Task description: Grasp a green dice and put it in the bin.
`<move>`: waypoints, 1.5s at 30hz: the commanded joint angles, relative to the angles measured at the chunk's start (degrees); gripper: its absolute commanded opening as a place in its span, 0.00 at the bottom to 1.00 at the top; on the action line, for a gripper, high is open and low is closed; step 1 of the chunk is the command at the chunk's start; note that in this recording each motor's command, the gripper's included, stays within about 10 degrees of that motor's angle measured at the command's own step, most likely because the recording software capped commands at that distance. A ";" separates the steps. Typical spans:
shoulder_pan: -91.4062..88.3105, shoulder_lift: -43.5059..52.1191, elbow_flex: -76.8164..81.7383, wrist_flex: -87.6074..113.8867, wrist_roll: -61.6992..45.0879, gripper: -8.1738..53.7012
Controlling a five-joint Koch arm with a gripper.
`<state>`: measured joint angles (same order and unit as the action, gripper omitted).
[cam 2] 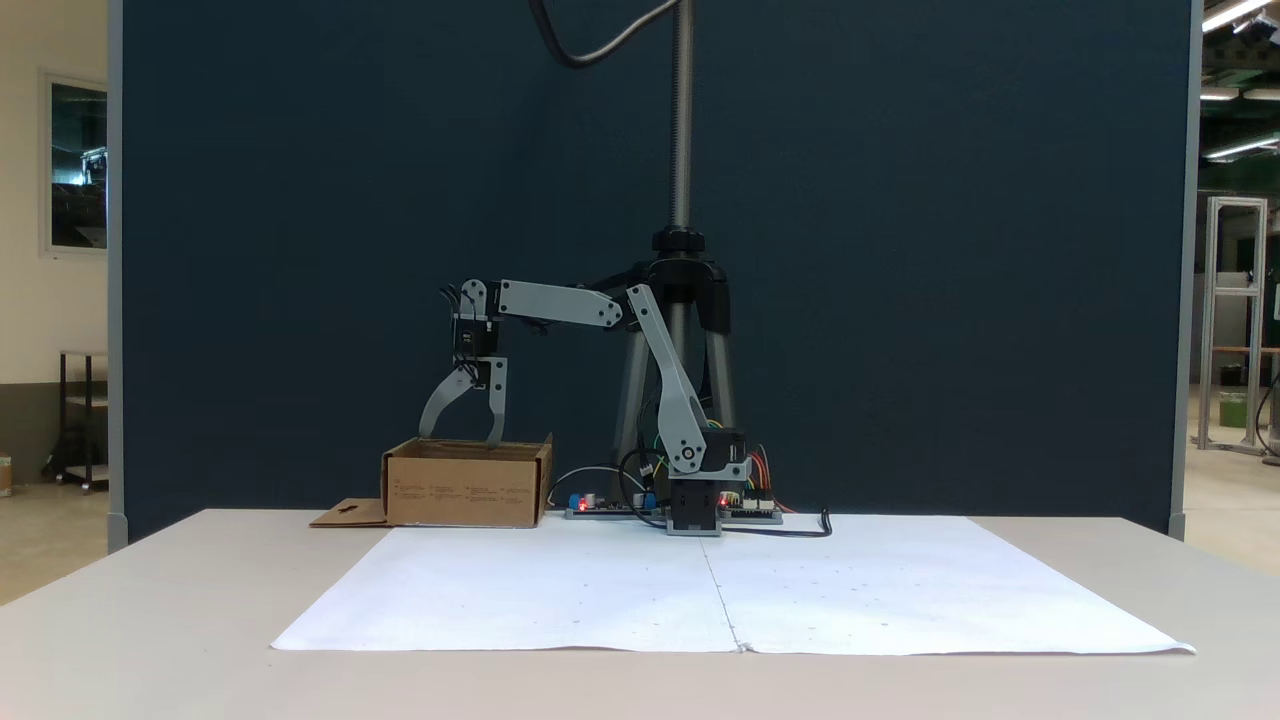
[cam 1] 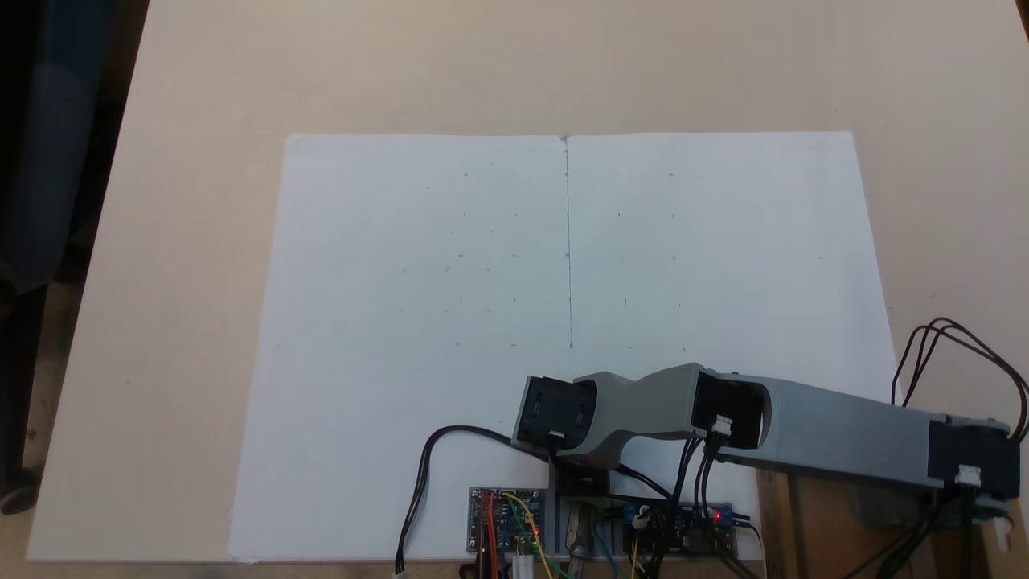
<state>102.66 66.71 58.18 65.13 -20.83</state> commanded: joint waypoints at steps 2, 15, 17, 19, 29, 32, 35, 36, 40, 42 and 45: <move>-1.05 3.16 -0.70 -5.45 2.99 0.81; -25.14 23.55 0.18 -13.36 21.80 0.79; -30.50 25.93 1.58 -13.45 22.06 0.79; -36.65 28.65 3.87 -13.62 22.15 0.79; -70.58 38.58 18.72 -22.66 22.32 0.83; -80.60 39.46 25.22 -28.98 22.15 0.83; -88.51 40.61 31.64 -35.84 22.06 0.83; -90.97 41.75 34.28 -37.86 22.06 0.83; -98.35 47.46 44.47 -46.56 21.88 0.83; -100.72 50.19 49.39 -50.69 21.88 0.83; -103.36 55.46 57.39 -57.37 21.80 0.83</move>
<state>0.44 118.48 116.10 15.21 -1.23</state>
